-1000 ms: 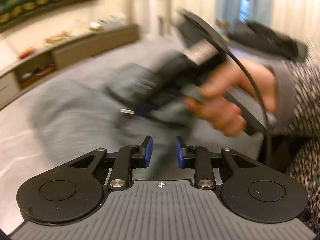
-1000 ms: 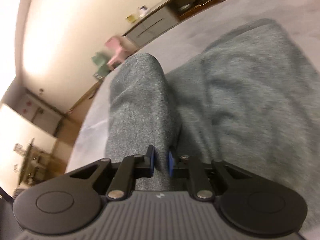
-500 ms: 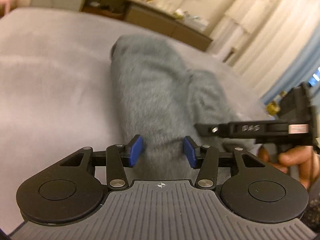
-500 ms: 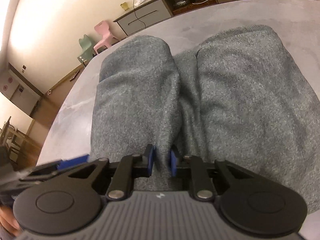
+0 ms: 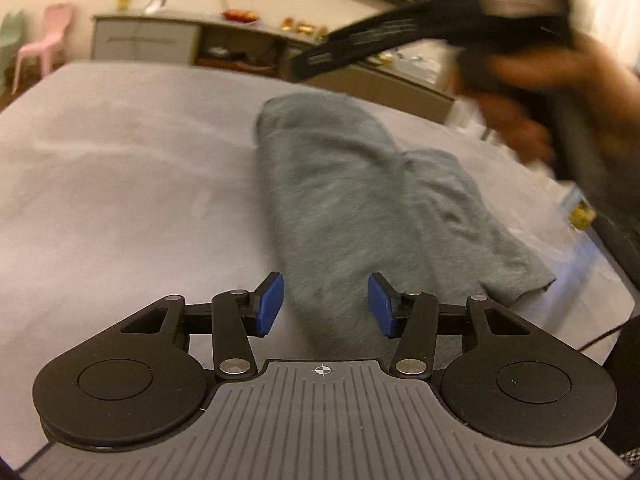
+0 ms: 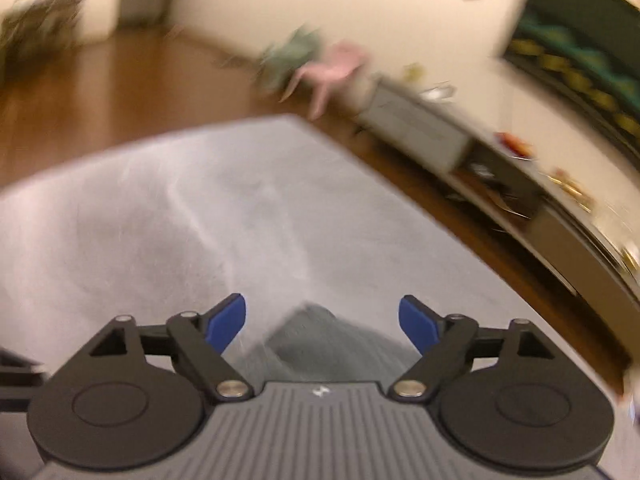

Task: Fold clothes
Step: 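Release the fabric and press the folded sweatpants flat with both grippers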

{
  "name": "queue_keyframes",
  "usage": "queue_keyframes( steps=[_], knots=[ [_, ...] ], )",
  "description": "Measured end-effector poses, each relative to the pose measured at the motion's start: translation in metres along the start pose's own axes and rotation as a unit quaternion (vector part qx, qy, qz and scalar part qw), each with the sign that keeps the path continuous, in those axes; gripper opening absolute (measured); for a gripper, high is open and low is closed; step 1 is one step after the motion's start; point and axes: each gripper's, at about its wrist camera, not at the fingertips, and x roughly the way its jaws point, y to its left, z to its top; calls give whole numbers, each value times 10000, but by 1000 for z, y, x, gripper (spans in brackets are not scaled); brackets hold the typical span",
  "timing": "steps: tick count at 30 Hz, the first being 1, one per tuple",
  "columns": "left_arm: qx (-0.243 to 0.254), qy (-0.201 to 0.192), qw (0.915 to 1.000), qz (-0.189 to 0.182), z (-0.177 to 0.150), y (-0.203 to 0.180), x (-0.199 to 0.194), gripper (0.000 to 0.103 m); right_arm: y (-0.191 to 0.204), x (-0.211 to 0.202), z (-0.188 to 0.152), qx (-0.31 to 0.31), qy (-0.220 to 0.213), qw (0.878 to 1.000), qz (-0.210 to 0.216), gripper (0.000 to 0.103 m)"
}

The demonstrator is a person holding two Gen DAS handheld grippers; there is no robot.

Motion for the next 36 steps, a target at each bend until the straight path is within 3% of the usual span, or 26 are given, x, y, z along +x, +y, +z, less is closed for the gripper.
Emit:
queue_keyframes(
  steps=[1, 2, 3, 5, 7, 11, 16, 19, 20, 22, 24, 26, 28, 30, 33, 34, 36],
  knots=[
    [-148, 73, 9997, -152, -2, 5, 3, 36, 0, 21, 4, -156, 497, 9984, 226, 65],
    [-143, 120, 9995, -251, -4, 5, 6, 30, 1, 41, 7, -311, 1008, 9933, 464, 16],
    [-99, 157, 9993, -333, -5, 5, 10, 24, 0, 52, 6, -460, 1277, 9900, 397, 17],
    [-10, 233, 9985, -498, -9, 4, 17, 9, -14, 48, 9, -94, 1231, 9919, 311, 16],
    [143, 222, 9986, -458, -11, 2, 20, 5, -26, 35, 10, 438, 989, 9935, 346, 15],
    [395, 188, 9983, -390, -13, -6, 24, 4, -50, 17, -5, 1677, 617, 9820, 603, 13],
    [395, 176, 9987, -282, -15, -6, 23, 2, -72, 30, 2, 2367, 449, 9698, 391, 14],
    [126, 183, 9990, -386, -12, 5, 14, 2, -100, 26, 4, 2924, -131, 9561, 110, 29],
    [55, 145, 9991, -400, -11, 7, 9, 3, -106, 8, 0, 3000, -330, 9534, 10, 36],
    [-79, -6, 9993, -356, -5, 15, -4, 5, -117, -31, -10, 3117, -719, 9473, -186, 38],
    [-225, -226, 9992, -252, 5, 26, -20, 8, -111, -68, -34, 2987, -883, 9500, -203, 47],
    [-320, -414, 9985, -137, 22, 36, -30, 17, -98, -101, -67, 2837, -956, 9540, -143, 54],
    [-336, -554, 9979, -6, 46, 42, -30, 19, -80, -125, -104, 2690, -947, 9585, -45, 54],
    [-312, -555, 9980, 54, 74, 44, -19, 29, -57, -122, -133, 2620, -856, 9613, -39, 54],
    [-20, -265, 9996, 40, 113, 23, 28, 29, -27, -110, -160, 2519, -818, 9641, -211, 52],
    [113, -173, 9998, 48, 124, 13, 45, 30, -18, -101, -163, 2498, -779, 9649, -210, 50],
    [525, 51, 9986, 15, 131, -13, 76, 30, -2, -82, -167, 2488, -605, 9666, -117, 35]
  ],
)
